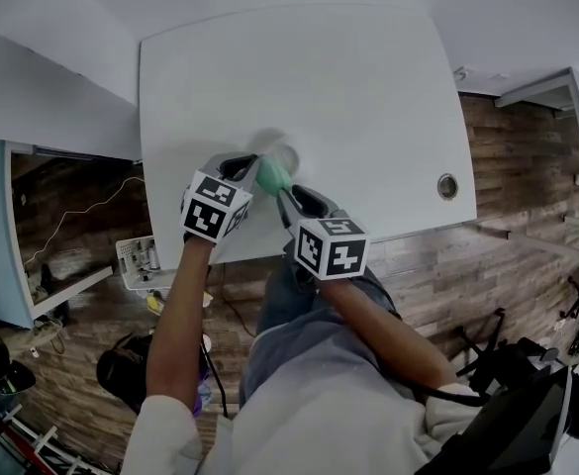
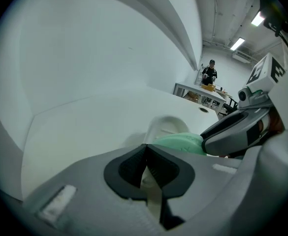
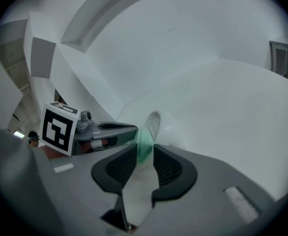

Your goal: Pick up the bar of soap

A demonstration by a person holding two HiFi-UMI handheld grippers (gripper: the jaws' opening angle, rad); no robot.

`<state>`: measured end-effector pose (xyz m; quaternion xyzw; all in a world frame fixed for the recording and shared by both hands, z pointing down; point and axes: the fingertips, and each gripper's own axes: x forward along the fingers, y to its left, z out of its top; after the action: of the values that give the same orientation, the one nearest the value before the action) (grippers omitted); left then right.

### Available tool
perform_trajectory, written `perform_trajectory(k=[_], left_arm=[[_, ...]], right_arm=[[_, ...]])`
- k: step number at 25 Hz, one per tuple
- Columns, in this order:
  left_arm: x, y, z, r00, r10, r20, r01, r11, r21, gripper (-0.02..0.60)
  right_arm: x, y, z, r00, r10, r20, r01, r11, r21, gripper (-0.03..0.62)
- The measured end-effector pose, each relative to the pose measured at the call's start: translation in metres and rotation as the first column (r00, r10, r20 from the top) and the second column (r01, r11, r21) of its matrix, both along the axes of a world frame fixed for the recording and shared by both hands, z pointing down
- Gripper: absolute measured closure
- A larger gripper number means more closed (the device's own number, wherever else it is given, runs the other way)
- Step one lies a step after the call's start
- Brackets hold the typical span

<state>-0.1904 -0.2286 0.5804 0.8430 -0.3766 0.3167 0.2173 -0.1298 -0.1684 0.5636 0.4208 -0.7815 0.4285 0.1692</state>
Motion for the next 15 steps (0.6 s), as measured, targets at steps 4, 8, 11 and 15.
perform_trajectory(k=[4, 8, 11, 15], left_arm=[[-0.001, -0.0004, -0.0003, 1.0, -0.009, -0.005, 0.009, 1.0, 0.005, 0.58], [-0.0025, 0.0006, -0.0003, 1.0, -0.019, -0.017, 0.019, 1.0, 0.007, 0.58], [-0.0026, 0.0012, -0.0006, 1.0, -0.02, -0.018, 0.021, 1.0, 0.011, 0.58], [-0.0012, 0.0008, 0.0, 1.0, -0.021, -0.016, 0.021, 1.0, 0.014, 0.58]], right_arm=[[-0.0024, -0.0016, 0.0001, 0.999, 0.006, 0.031, -0.006, 1.0, -0.003, 0.494], [-0.0068, -0.0033, 0.0036, 0.998, 0.008, 0.067, -0.006, 1.0, -0.024, 0.47], [-0.0107, -0.0048, 0.0062, 0.997, 0.007, 0.074, -0.004, 0.999, -0.033, 0.457], [-0.0096, -0.0056, 0.0069, 0.998, 0.002, 0.069, 0.0, 1.0, -0.028, 0.461]])
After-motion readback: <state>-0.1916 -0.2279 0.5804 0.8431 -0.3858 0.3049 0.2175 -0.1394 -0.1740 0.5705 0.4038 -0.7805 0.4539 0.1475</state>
